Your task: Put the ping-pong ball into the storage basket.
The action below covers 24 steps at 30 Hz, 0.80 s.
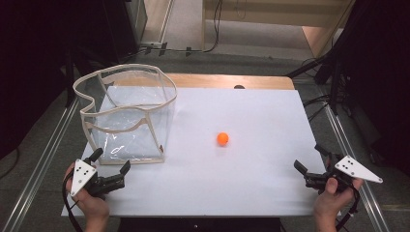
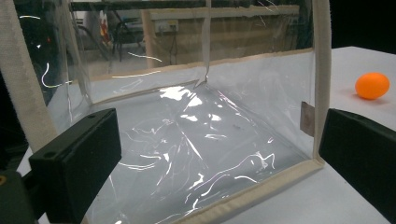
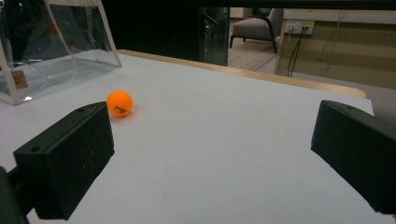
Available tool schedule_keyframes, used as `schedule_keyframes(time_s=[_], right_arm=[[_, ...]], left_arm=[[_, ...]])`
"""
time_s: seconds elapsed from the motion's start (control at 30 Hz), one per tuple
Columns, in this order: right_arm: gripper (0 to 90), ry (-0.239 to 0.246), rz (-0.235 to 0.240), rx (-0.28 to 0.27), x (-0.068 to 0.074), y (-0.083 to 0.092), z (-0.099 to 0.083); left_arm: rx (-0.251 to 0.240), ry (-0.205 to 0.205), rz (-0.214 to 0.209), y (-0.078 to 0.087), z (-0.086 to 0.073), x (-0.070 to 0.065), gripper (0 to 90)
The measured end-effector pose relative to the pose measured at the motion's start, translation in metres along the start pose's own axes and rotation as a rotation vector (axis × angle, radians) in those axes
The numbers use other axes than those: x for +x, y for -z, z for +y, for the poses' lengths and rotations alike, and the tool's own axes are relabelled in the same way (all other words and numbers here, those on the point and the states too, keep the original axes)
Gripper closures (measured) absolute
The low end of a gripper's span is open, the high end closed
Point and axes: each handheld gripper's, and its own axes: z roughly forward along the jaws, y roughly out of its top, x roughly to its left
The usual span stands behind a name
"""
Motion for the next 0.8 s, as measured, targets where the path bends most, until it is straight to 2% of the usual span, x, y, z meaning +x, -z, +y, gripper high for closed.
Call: schedule_keyframes(time_s=[0.03,0.13,0.23,0.33,0.53,0.8], right_arm=[[0.0,-0.006,-0.006,0.006,0.000,0.001,0.000],[0.0,-0.022,0.013,0.013,0.002,0.001,0.001],[0.0,-0.007,0.019,0.010,0.006,-0.001,0.003],[0.0,0.011,0.009,0.039,0.010,-0.006,0.005],[0.0,0.048,0.061,0.093,0.015,-0.016,0.012],[0.0,0.079,0.097,0.153,0.021,-0.034,0.024]], left_arm=[[0.001,0.001,0.000,0.000,0.000,0.000,0.0],[0.002,0.000,-0.003,0.000,0.000,0.000,0.0],[0.002,-0.001,-0.005,0.000,0.000,-0.001,0.0],[0.001,0.000,-0.006,0.000,0.000,0.000,0.0],[0.006,-0.008,-0.008,0.000,0.000,-0.001,0.0],[0.008,-0.013,-0.011,-0.001,0.000,-0.002,0.0]])
